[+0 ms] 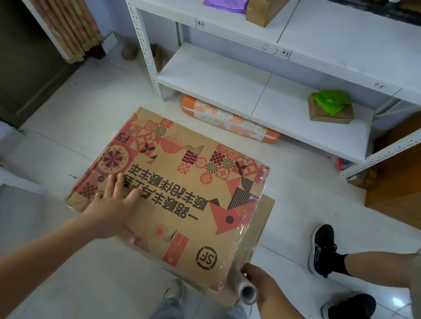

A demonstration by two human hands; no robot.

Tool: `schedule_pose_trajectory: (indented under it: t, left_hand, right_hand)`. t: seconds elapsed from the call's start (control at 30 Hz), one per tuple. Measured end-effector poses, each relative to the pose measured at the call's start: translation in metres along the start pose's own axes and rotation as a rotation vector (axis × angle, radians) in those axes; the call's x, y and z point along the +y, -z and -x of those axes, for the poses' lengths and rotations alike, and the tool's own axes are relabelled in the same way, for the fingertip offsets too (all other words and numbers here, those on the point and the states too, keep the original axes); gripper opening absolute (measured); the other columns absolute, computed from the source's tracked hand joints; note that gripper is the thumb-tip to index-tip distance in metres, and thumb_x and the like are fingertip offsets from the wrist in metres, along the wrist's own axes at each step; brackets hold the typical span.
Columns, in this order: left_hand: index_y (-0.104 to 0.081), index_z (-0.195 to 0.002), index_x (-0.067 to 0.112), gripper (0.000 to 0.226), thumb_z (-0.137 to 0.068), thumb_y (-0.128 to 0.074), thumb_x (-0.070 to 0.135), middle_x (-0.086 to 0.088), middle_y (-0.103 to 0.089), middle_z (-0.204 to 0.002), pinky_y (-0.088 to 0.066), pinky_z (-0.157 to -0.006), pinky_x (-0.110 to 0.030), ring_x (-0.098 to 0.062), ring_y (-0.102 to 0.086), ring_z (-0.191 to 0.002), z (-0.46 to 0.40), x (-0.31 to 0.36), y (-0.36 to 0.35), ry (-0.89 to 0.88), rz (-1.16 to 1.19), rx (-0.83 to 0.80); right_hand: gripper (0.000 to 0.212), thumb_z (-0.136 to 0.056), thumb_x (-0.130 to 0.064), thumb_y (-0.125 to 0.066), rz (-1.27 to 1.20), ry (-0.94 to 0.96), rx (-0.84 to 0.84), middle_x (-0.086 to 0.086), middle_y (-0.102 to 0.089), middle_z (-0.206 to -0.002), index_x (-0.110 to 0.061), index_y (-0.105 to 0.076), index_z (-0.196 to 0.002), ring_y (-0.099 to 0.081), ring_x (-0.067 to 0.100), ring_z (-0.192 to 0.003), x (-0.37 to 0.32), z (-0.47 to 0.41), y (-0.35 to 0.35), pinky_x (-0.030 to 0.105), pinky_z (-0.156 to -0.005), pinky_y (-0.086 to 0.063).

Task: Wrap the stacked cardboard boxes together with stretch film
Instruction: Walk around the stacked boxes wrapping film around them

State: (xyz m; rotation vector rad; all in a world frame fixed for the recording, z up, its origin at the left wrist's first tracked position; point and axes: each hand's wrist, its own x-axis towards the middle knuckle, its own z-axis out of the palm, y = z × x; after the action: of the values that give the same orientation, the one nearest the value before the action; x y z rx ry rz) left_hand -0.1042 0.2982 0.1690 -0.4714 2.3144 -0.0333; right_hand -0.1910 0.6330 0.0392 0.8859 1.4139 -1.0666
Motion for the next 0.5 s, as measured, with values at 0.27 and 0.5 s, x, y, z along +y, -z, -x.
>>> schedule_pose_trajectory:
  t: [0.27, 0.5]
  left_hand:
    - [0.008, -0.149, 0.013, 0.118, -0.072, -0.067, 0.06, -0.014, 0.016, -0.155, -0.031, -0.111, -0.037, -0.031, 0.005, -0.145, 0.01, 0.026, 0.004, 0.067, -0.194, 0.055]
    - [0.013, -0.149, 0.014, 0.115, -0.076, -0.068, 0.052, -0.004, 0.016, -0.157, -0.035, -0.106, -0.032, -0.023, 0.0, -0.146, 0.023, 0.046, 0.009, 0.084, -0.234, 0.066]
  right_hand:
    - [0.043, -0.085, -0.014, -0.067, -0.002, -0.045, -0.073, 0.027, -0.063, -0.107, 0.014, -0.055, -0.114, -0.062, 0.036, -0.091, -0.011, -0.002, 0.007, 0.038, -0.071, -0.052]
    - [0.035, -0.1, -0.018, -0.041, 0.043, -0.031, -0.01, 0.01, -0.048, -0.076, 0.007, -0.048, -0.124, -0.05, 0.026, -0.077, -0.026, -0.006, 0.015, 0.035, -0.086, -0.043]
